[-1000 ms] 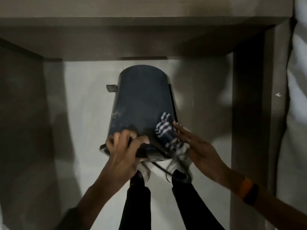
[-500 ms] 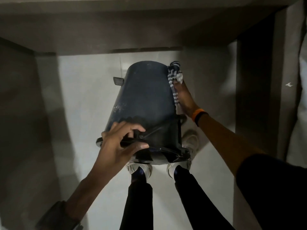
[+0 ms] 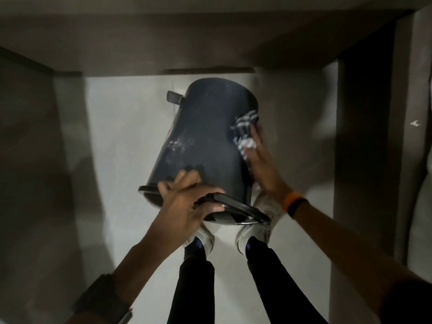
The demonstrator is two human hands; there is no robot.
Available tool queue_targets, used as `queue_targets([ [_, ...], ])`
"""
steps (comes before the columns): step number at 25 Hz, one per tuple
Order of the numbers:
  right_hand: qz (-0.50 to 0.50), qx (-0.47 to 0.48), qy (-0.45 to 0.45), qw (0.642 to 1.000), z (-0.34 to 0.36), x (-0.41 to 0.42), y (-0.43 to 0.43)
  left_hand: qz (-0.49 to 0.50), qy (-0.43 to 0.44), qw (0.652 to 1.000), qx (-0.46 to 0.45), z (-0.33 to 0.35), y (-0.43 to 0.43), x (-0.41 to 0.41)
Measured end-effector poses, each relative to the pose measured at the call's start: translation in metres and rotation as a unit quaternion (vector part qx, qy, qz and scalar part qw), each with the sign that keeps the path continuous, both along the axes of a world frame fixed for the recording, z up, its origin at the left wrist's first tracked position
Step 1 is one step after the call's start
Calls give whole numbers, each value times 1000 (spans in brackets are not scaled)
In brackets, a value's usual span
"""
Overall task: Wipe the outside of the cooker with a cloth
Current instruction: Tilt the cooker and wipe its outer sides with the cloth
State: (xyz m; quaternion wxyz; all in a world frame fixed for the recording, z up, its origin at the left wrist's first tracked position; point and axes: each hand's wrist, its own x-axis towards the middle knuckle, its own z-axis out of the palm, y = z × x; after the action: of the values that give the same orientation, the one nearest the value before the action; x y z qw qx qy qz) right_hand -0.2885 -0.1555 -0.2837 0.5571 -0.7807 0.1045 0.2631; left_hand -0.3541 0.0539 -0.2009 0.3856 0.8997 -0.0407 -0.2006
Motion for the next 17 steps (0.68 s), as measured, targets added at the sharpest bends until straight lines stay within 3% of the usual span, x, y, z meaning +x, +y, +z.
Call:
queue_targets([
  [3, -41, -88, 21, 995, -24, 49, 5, -28, -30, 998, 36, 5, -15, 10],
  [6, 147, -105, -101, 978, 38, 8, 36, -79, -82, 991, 76, 15, -22, 23],
  [8, 240, -23, -171, 955, 60, -16, 30, -142, -123, 976, 107, 20, -22, 19],
  [10, 280, -97, -213, 931, 28, 13, 14, -205, -145, 959, 131, 22, -29, 8],
  [12, 162, -176, -102, 966, -17, 66, 10, -261, -172, 937, 157, 22, -35, 3],
  [14, 49, -168, 13, 984, -25, 88, 14, -293, -202, 918, 174, 17, -39, 6],
  [17, 125, -38, -15, 991, 24, 36, 27, -296, -234, 909, 179, 16, -37, 14],
])
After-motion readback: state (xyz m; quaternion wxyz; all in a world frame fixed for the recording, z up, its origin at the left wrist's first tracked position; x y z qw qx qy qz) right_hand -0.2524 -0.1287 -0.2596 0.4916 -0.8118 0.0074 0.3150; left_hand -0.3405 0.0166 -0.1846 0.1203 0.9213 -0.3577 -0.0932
